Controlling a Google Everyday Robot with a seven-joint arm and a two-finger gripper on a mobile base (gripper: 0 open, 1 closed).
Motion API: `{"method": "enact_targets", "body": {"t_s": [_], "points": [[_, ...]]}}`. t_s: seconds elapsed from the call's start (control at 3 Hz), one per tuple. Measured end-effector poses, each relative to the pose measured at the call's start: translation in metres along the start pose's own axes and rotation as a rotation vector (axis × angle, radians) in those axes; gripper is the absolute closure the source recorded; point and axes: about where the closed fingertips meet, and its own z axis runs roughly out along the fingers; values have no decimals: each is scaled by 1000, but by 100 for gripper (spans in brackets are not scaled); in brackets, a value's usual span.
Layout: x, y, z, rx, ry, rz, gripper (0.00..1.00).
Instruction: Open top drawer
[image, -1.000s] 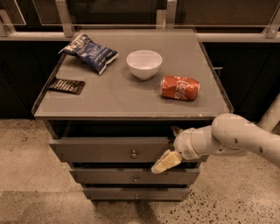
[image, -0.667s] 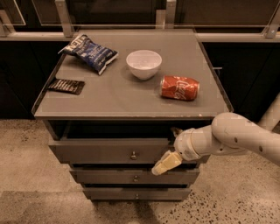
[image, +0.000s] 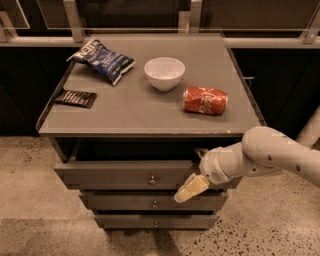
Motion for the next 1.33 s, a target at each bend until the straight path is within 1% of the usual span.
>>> {"method": "enact_targets", "body": {"t_s": [0.33, 0.67, 1.0, 1.33], "points": [[-2, 0, -2, 0, 1, 0, 0], [3, 15, -13, -57, 22, 11, 0], [8, 47, -51, -149, 77, 16, 0], [10, 80, -80, -251, 137, 1, 0]]}}
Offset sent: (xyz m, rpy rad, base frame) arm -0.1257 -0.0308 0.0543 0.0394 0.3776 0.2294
